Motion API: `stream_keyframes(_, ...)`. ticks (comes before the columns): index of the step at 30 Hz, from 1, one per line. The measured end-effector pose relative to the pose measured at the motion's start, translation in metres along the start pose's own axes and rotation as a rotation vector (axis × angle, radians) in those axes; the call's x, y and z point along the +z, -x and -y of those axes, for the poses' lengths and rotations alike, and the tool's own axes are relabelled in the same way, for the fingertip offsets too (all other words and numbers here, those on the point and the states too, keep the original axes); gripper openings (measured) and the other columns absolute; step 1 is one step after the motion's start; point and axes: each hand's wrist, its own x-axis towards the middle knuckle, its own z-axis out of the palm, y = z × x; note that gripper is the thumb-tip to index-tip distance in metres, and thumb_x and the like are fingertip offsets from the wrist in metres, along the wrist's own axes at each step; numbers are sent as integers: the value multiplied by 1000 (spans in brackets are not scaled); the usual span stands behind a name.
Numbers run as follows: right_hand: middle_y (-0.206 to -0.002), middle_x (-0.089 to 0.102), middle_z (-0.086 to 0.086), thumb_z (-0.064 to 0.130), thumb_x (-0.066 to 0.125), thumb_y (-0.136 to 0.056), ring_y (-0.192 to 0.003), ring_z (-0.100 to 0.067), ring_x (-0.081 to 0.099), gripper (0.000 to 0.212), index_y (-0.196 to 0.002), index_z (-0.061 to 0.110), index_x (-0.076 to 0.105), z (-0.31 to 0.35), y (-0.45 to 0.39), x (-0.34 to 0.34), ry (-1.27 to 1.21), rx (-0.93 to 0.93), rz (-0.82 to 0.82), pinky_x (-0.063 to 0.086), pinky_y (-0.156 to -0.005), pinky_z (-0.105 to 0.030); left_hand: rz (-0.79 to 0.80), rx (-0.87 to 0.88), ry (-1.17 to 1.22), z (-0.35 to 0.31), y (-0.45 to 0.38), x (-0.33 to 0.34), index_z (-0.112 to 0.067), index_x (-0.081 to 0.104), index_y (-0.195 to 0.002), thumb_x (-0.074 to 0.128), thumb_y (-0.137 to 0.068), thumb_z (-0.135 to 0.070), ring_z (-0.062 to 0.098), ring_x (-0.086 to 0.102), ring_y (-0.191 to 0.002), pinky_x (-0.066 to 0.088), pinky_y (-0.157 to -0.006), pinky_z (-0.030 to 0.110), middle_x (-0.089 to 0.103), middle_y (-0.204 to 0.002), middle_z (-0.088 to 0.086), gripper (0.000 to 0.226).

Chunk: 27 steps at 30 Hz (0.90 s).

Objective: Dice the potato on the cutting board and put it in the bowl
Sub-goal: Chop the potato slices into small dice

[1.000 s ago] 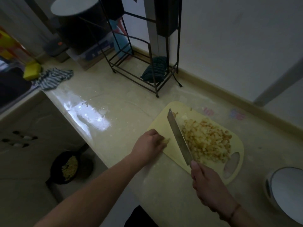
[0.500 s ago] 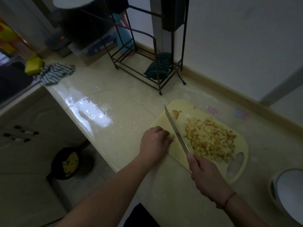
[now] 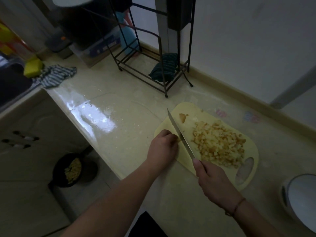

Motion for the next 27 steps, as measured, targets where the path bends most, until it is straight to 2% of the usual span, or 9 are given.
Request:
stream_keyframes(8, -55, 50, -2, 43, 42, -97, -56, -7, 48, 47, -60, 14, 46, -6, 6, -1, 44, -25, -17, 36, -61, -25, 17, 20, -22, -1, -1, -2, -5, 78, -96, 66, -83, -11, 29, 66, -82, 52, -74, 31, 67, -100, 10, 19)
stream_keyframes(12, -58, 51, -3, 40, 42, -98, -58, -8, 49, 46, -60, 14, 47, -5, 7, 4, 71, -36, -30, 34, -62, -30, 31, 34, -32, -3, -1, -2, -7, 77, -94, 58, -81, -19, 27, 66, -81, 55, -71, 31, 67, -98, 7, 26)
stream_keyframes(17, -57, 50, 3, 38, 42, -99, -57, -4, 48, 44, -61, 18, 46, -6, 6, 8, 116, -53, -21, 34, -57, -20, 55, 59, -53, -1, -3, -2, -9, 79, -98, 63, -81, -17, 27, 68, -84, 58, -71, 35, 70, -102, 7, 24)
stream_keyframes(21, -53, 44, 6, 36, 40, -101, -53, -4, 44, 45, -58, 21, 41, 0, -14, 8, 132, -80, 8, 28, -52, -21, 94, 84, -66, -1, -6, -5, -8, 78, -95, 61, -77, -16, 28, 68, -84, 57, -68, 34, 69, -99, 7, 26)
stream_keyframes(24, -52, 43, 6, 39, 37, -101, -51, -10, 43, 47, -58, 20, 41, 3, -30, 4, 68, -78, 3, 31, -54, -32, 90, 107, -76, 0, -5, -6, -9, 79, -93, 63, -78, -16, 27, 68, -84, 57, -69, 32, 69, -98, 6, 23)
stream_keyframes(27, -51, 43, 4, 46, 35, -98, -47, -11, 40, 48, -61, 16, 43, -4, -31, -2, -14, -38, -7, 34, -55, -31, 83, 105, -71, 2, -5, -4, -9, 80, -91, 64, -78, -17, 27, 69, -86, 59, -73, 33, 71, -99, 7, 21)
